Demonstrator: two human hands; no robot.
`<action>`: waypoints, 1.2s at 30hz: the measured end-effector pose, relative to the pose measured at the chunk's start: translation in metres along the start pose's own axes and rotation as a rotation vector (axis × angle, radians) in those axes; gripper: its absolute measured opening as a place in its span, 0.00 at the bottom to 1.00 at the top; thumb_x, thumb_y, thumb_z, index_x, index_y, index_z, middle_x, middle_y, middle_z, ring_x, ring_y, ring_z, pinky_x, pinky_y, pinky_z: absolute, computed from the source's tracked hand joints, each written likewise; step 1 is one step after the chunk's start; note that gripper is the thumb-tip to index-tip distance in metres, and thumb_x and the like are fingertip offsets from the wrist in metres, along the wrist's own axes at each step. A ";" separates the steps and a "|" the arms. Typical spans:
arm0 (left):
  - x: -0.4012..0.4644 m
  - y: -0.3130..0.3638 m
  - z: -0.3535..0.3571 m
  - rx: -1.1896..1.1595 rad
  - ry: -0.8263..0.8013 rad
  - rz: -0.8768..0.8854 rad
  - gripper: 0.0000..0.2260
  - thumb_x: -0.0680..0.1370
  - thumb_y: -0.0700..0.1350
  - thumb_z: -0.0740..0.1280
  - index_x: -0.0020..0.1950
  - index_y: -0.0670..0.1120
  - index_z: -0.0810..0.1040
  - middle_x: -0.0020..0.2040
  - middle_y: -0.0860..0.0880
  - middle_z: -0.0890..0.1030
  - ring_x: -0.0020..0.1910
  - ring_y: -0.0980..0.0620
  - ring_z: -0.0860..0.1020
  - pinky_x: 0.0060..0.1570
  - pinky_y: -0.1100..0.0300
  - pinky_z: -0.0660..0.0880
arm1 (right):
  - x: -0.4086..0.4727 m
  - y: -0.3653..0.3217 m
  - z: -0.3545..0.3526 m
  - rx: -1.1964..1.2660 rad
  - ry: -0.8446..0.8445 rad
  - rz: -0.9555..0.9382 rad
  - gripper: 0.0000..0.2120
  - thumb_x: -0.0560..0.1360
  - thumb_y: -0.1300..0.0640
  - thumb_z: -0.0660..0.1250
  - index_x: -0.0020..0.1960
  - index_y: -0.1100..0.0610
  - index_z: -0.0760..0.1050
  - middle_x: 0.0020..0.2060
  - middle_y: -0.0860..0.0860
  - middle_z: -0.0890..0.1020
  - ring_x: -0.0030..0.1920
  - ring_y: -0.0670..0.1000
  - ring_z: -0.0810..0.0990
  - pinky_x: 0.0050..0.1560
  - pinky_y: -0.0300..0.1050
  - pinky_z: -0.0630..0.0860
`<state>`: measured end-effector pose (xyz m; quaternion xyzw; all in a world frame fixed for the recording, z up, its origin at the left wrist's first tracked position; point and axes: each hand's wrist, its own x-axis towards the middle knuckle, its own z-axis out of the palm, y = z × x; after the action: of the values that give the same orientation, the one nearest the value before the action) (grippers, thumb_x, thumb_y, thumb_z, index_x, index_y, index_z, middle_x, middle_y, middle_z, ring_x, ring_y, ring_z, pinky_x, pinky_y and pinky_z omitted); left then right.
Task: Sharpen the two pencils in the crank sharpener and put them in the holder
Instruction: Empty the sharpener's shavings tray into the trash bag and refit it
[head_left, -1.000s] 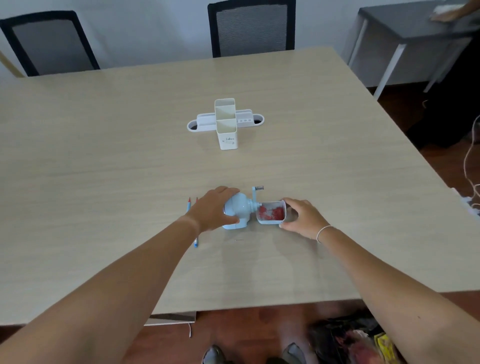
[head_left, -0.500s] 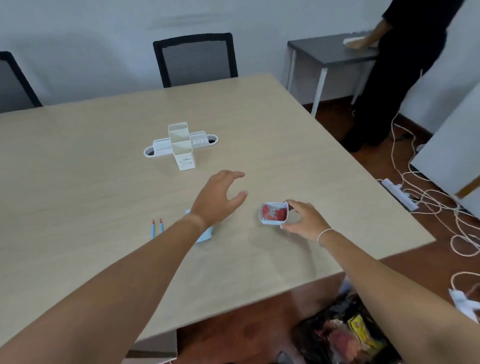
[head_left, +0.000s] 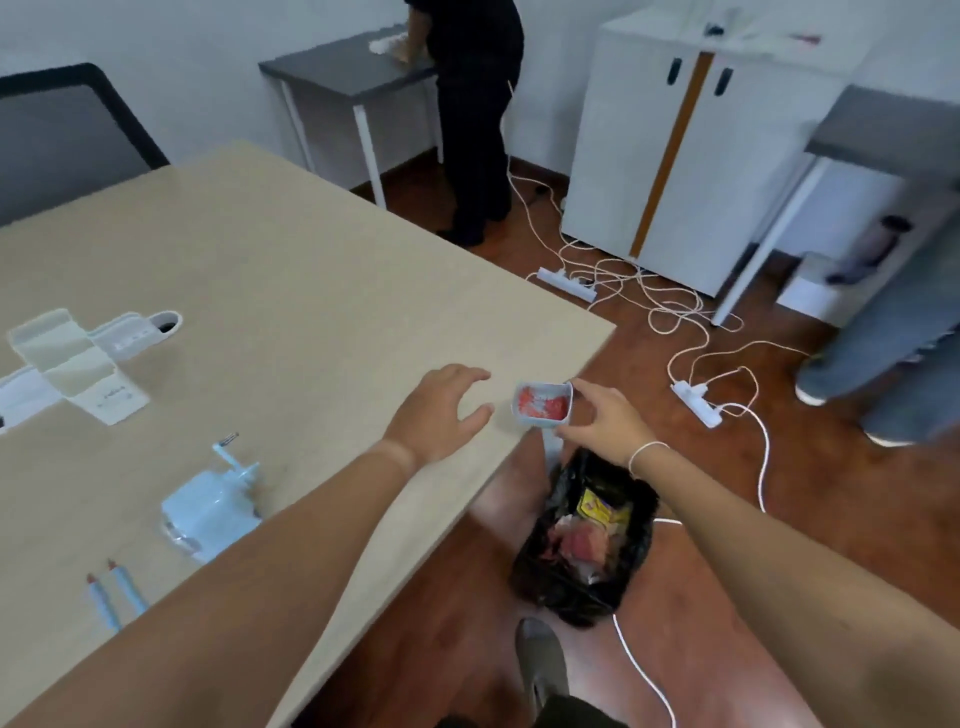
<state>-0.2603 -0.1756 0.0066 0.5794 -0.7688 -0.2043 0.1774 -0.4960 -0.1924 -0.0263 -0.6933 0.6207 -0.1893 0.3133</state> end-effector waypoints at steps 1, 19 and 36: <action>0.003 0.004 0.008 0.006 -0.041 0.027 0.18 0.77 0.49 0.66 0.66 0.48 0.72 0.64 0.48 0.76 0.63 0.47 0.72 0.63 0.60 0.66 | -0.011 0.011 -0.001 0.002 0.019 0.040 0.26 0.66 0.54 0.73 0.62 0.55 0.70 0.51 0.52 0.78 0.53 0.51 0.70 0.50 0.40 0.66; 0.091 -0.006 0.101 0.392 -0.379 0.447 0.21 0.73 0.54 0.59 0.60 0.46 0.78 0.62 0.42 0.77 0.61 0.41 0.76 0.62 0.53 0.71 | -0.022 0.176 0.100 0.160 -0.002 0.509 0.28 0.60 0.53 0.75 0.59 0.50 0.73 0.49 0.58 0.81 0.50 0.60 0.77 0.52 0.52 0.76; 0.109 -0.026 0.129 0.342 -0.322 0.660 0.17 0.74 0.49 0.61 0.60 0.47 0.79 0.67 0.43 0.75 0.72 0.40 0.67 0.70 0.48 0.67 | 0.018 0.215 0.166 0.030 -0.141 0.724 0.25 0.68 0.52 0.70 0.62 0.58 0.69 0.55 0.63 0.78 0.56 0.63 0.77 0.53 0.54 0.75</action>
<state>-0.3342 -0.2732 -0.1134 0.2832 -0.9544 -0.0934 0.0119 -0.5449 -0.1845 -0.2939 -0.4353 0.7999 -0.0271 0.4122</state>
